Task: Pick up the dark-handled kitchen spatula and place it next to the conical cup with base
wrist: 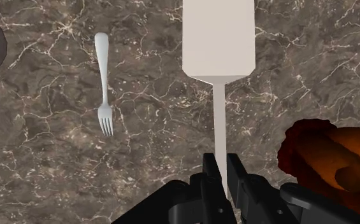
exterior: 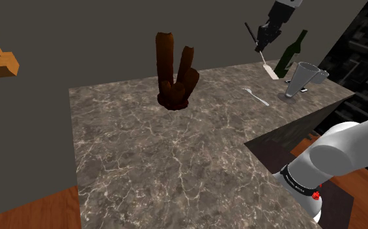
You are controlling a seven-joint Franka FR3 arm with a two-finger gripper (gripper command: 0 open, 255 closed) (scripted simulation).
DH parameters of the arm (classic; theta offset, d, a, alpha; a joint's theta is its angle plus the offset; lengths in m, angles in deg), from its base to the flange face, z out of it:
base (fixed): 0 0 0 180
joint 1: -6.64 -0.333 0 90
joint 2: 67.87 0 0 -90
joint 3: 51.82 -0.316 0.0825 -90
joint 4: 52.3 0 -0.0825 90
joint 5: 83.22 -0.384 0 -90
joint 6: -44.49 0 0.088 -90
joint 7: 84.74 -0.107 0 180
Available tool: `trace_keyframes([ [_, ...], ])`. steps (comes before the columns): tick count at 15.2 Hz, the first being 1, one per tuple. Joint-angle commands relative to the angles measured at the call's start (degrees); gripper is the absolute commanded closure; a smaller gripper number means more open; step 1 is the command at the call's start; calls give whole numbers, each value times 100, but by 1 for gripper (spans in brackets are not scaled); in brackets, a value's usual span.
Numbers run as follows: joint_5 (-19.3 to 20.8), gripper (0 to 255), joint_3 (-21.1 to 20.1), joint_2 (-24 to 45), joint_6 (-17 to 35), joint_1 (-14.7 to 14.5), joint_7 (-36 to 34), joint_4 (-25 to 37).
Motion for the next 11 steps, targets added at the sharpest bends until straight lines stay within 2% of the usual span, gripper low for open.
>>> trace_keyframes([
  [1,46,255,216,166,-49,83,297,187],
  [11,-25,255,1239,1321,-270,491,1763,1404],
])
